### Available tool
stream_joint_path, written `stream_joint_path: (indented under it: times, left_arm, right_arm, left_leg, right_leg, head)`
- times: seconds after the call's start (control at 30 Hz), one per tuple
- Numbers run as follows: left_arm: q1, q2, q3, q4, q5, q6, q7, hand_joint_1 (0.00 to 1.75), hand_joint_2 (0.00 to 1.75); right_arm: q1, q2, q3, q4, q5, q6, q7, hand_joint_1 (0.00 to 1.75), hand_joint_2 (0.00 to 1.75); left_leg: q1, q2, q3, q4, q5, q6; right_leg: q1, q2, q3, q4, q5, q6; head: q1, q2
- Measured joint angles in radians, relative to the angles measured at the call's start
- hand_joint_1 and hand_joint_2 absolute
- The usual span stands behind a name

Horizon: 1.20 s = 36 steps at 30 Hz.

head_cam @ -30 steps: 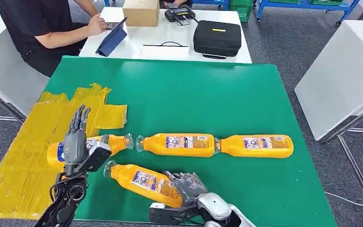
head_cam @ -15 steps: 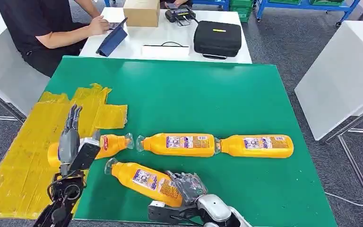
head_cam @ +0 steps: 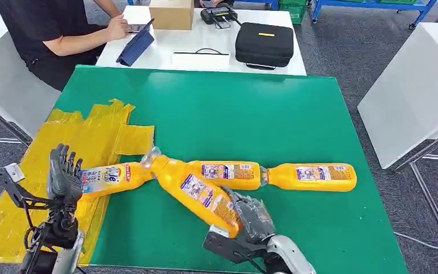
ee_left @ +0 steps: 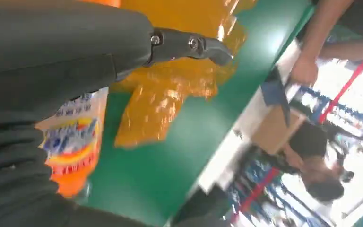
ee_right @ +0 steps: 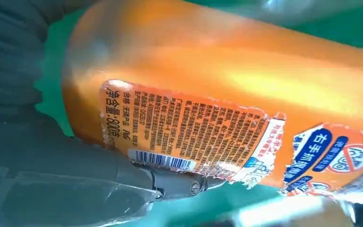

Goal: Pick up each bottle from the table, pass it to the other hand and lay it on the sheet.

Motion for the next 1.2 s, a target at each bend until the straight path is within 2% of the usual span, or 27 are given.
stream_joint_path:
  times: [0.2, 0.43, 0.67, 1.2]
  left_arm:
    - [0.01, -0.006, -0.003, -0.004, 0.103, -0.038, -0.001, 0.0, 1.75]
    - [0.038, -0.016, -0.084, -0.055, 0.137, -0.109, 0.006, 0.0, 1.75]
    - [0.043, -0.035, -0.259, -0.149, 0.115, -0.135, -0.001, 0.0, 1.75]
    - [0.012, -0.035, -0.454, -0.197, 0.152, -0.225, -0.01, 0.0, 1.75]
  right_arm:
    - [0.042, 0.009, -0.06, -0.128, -0.076, -0.05, -0.086, 1.75, 1.75]
    - [0.033, 0.036, -0.101, -0.153, -0.121, -0.083, -0.124, 1.75, 1.75]
    - [-0.059, 0.086, -0.128, -0.074, -0.135, -0.083, -0.121, 1.75, 1.75]
    - [-0.172, 0.153, -0.134, 0.079, -0.101, -0.05, -0.074, 1.75, 1.75]
  left_leg:
    - [0.0, 0.0, -0.001, 0.0, 0.0, 0.0]
    - [0.0, 0.0, -0.001, 0.0, 0.0, 0.0]
    - [-0.001, -0.001, -0.001, 0.0, 0.001, 0.001]
    - [-0.001, -0.002, -0.002, 0.0, 0.001, 0.001]
  right_leg:
    - [0.0, 0.0, -0.001, 0.0, 0.0, 0.0]
    - [0.0, 0.0, -0.001, 0.0, 0.001, 0.0]
    - [-0.001, 0.0, -0.001, 0.0, 0.001, 0.001]
    - [-0.001, -0.001, -0.001, 0.0, 0.001, 0.001]
  head:
    - [0.0, 0.0]
    - [0.0, 0.0]
    - [0.0, 0.0]
    - [0.0, 0.0]
